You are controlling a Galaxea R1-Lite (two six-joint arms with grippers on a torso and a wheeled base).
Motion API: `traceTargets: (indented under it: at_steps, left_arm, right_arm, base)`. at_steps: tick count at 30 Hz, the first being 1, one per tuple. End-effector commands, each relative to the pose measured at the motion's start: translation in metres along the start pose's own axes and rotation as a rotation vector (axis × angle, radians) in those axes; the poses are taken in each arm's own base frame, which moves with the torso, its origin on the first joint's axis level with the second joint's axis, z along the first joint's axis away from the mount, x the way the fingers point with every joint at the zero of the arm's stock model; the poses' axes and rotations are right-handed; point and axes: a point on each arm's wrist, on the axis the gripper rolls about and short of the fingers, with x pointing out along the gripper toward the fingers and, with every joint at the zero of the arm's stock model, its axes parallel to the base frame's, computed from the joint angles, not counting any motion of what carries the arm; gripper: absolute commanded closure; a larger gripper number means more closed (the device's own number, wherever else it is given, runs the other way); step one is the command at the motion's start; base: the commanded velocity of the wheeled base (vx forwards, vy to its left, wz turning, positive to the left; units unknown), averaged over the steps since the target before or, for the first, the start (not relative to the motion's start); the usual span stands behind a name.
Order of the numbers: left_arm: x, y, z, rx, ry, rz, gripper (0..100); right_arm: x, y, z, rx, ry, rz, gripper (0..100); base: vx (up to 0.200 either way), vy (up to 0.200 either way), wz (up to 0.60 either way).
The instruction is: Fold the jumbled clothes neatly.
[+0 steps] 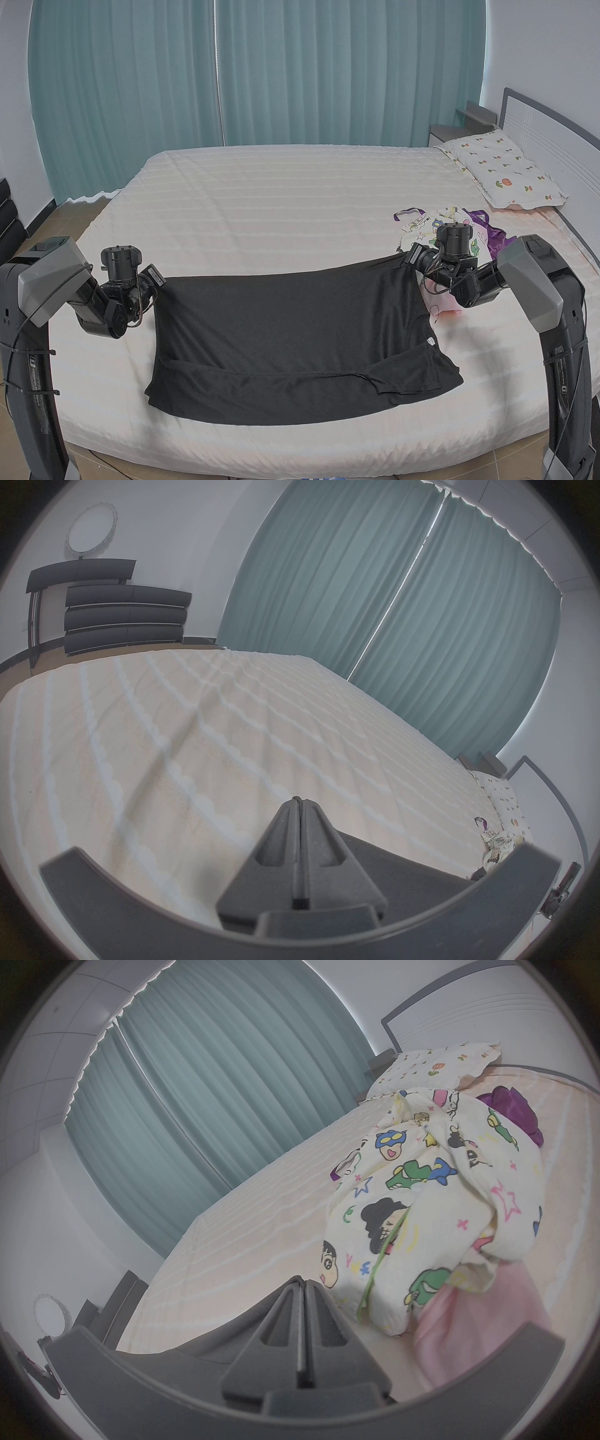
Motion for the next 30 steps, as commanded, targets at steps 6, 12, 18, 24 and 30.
traceTargets:
  at_steps: [6,12,18,24,30]
  left_arm:
    - [0.002,0.001,-0.003,0.053,0.006,0.004,100]
    - [0.002,0.002,-0.003,0.055,0.007,0.007,100]
    - [-0.001,0.002,-0.003,0.056,0.010,0.009,100]
    - [-0.013,0.004,0.000,0.058,0.018,0.016,100]
    - [-0.023,0.009,0.000,0.056,0.012,0.017,100]
  right_arm:
    - [-0.010,-0.004,0.006,0.003,0.009,-0.014,100]
    - [-0.011,-0.004,0.005,0.002,0.012,-0.015,100]
    - [-0.025,-0.002,0.011,0.006,0.033,0.001,100]
    - [-0.043,-0.008,0.016,0.011,0.056,-0.020,100]
    - [-0.059,-0.016,0.012,0.004,0.067,0.004,100]
  base:
    - [0.000,0.000,0.00]
    - [0.000,0.000,0.00]
    - [0.000,0.000,0.00]
    - [0.000,0.000,0.00]
    - [0.000,0.000,0.00]
